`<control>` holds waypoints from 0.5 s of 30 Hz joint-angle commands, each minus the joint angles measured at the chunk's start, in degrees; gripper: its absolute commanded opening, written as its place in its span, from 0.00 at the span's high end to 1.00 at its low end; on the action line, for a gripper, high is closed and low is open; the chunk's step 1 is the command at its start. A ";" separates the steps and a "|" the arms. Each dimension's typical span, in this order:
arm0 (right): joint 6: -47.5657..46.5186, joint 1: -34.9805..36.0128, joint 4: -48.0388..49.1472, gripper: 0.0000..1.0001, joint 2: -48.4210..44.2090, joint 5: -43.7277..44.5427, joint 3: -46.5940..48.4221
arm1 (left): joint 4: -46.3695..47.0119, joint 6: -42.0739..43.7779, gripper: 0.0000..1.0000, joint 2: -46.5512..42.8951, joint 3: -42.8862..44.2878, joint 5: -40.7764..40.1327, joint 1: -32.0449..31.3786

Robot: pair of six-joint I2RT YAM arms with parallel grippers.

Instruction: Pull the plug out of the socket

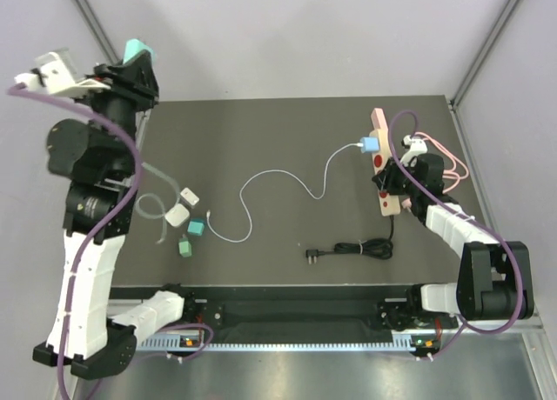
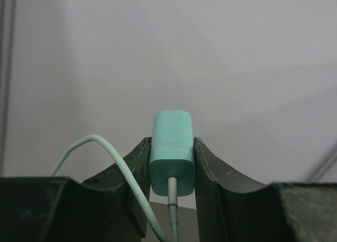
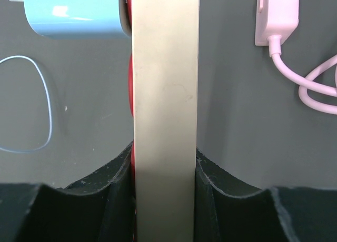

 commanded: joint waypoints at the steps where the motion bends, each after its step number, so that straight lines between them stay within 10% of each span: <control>1: -0.77 -0.75 4.98 1.00 -0.56 -1.99 2.51 | 1.61 8.31 1.00 0.46 -5.31 -10.64 0.30; 15: -0.68 -0.66 4.81 1.00 0.05 -4.72 2.86 | 6.54 6.68 1.00 1.51 -27.72 -14.47 5.39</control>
